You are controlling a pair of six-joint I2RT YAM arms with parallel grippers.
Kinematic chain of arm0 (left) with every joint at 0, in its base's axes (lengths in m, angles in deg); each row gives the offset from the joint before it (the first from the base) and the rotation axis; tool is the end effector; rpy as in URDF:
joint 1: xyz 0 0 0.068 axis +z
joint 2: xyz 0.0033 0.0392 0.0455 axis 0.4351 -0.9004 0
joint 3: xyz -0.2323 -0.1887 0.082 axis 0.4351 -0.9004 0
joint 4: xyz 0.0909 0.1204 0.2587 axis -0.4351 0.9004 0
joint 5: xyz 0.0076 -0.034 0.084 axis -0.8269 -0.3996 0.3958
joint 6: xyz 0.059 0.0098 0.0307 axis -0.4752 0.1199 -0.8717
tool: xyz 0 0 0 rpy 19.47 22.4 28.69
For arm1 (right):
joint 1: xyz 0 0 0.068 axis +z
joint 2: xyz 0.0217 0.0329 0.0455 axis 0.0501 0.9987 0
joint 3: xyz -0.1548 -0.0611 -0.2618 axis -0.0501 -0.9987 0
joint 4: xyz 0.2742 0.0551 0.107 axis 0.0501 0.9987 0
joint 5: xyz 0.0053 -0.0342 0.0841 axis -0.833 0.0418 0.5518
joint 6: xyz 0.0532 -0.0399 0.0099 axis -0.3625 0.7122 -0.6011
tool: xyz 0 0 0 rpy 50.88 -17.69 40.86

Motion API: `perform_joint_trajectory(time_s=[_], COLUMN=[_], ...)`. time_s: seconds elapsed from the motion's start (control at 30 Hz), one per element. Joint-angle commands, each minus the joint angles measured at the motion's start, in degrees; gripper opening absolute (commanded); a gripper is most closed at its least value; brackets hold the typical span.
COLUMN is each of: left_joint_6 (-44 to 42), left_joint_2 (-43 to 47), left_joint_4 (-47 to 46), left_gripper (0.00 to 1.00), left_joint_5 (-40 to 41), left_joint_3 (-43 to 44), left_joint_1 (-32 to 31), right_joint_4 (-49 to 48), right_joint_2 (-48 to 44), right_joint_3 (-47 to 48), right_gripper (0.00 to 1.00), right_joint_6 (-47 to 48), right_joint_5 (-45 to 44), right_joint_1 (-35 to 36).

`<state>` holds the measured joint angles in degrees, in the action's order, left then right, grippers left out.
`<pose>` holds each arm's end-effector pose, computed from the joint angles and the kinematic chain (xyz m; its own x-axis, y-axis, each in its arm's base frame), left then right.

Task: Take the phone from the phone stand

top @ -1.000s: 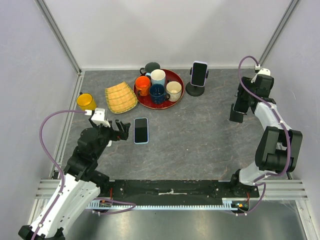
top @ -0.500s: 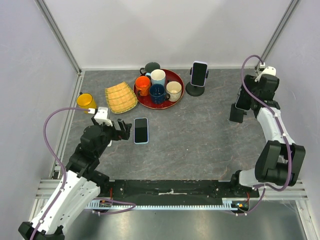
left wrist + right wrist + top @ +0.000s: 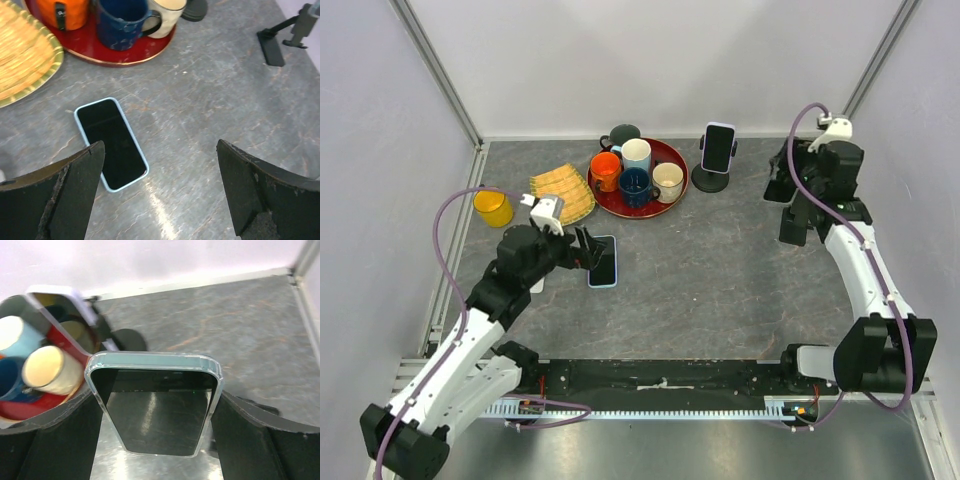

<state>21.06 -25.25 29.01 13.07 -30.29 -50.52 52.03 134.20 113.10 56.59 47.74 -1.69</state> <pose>0.1815 -0.0890 0.3085 -0.4199 -0.1497 -0.8952 0.3839 0.8644 -0.3246 0.3508 -0.0243 0.3705 -0.2789 0.1862 -0.9421 0.0616 0.9825 0.1759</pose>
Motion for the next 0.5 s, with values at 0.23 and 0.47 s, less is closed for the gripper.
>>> perform_joint_trajectory(time_s=[0.23, 0.47], left_joint_6=[3.29, 4.88], left_joint_2=[-14.04, -22.83], left_joint_4=[-10.72, -15.21], left_gripper=[1.00, 0.99], left_joint_5=[-14.06, -12.39], left_joint_3=[10.80, 16.78], left_joint_1=[-3.30, -10.32], right_joint_4=[-4.40, -4.75], right_joint_2=[-4.82, -5.00], right_joint_3=[2.22, -0.77], right_gripper=[0.30, 0.30], right_joint_6=[-12.09, -20.80], right_joint_5=[5.19, 4.76], right_joint_1=[10.88, 17.47])
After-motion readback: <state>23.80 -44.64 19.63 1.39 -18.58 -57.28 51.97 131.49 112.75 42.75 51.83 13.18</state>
